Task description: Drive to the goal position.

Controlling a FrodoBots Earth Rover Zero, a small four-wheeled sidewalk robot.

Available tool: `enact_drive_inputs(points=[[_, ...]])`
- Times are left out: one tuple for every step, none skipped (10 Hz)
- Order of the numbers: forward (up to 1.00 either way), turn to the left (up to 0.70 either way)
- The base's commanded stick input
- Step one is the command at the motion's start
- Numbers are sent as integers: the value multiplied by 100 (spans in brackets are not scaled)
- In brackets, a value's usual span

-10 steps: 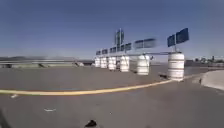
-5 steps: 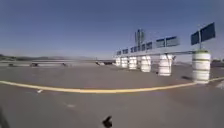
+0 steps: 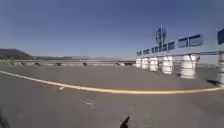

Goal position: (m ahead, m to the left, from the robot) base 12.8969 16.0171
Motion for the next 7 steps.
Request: enact_drive_inputs(points=[[0, 45], [0, 45], [0, 45], [0, 45], [0, 45], [0, 45], [0, 45]])
